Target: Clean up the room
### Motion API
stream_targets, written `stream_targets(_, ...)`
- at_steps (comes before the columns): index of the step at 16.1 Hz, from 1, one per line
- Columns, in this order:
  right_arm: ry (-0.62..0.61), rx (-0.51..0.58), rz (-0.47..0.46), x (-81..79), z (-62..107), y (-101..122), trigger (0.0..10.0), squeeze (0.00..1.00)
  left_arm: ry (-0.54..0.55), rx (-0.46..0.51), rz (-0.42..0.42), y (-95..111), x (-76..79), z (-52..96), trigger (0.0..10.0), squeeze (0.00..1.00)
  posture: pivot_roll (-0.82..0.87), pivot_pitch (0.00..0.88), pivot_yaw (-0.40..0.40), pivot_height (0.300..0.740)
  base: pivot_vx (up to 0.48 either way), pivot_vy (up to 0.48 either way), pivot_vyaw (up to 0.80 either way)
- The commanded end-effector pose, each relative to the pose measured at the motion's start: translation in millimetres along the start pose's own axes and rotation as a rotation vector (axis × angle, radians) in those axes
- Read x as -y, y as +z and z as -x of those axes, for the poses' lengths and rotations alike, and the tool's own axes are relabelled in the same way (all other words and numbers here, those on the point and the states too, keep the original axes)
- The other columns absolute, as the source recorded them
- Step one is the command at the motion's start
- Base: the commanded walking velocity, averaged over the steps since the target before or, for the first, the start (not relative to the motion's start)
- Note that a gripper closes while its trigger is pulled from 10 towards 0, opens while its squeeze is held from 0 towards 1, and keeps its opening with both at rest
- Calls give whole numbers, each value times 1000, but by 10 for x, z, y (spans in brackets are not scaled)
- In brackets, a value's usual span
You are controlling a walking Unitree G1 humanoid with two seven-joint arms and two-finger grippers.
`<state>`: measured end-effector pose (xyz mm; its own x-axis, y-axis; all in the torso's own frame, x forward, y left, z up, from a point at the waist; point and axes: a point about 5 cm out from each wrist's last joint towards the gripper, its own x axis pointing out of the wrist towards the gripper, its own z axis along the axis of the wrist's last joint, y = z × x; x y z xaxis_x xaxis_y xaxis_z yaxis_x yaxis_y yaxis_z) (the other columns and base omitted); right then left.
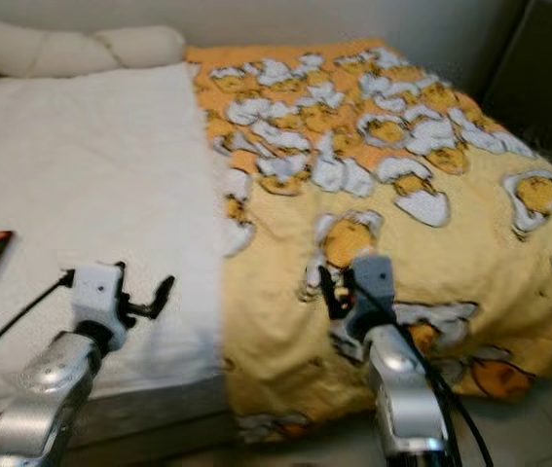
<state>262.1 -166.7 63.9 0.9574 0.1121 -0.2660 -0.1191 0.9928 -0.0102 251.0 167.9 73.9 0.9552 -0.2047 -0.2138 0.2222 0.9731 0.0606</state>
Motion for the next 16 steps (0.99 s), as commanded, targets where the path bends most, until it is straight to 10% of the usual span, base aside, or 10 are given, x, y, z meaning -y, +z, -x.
stream_targets(1, 6, 12, -5, -24, -25, 48, 10000, 1000, 26, 10, -10, 29, -52, -24, 10000, 82, -31, 0, -10, 740, 0, 0, 0)
stream_targets(12, 71, 3, 45, -144, -81, 41, 10000, 965, 42, 54, -42, 117, -169, -109, 10000, 114, -33, 0, 3, 740, 204, 0, -215)
stream_targets(13, 72, 3, 45, -145, -80, 39, 10000, 694, 42, 54, -43, 117, -172, -112, 10000, 118, -33, 0, 3, 740, 296, 0, 0)
stream_targets(14, 73, 3, 47, -148, -81, 35, 10000, 0, 42, 51, -46, 118, -184, -121, 10000, 114, -36, 0, 9, 740, 300, 0, 0)
stream_targets(16, 72, 2, 49, -144, -82, 33, 10000, 0, 42, 48, -49, 117, -196, -128, 10000, 114, -36, 0, 9, 740, 300, 0, 0)
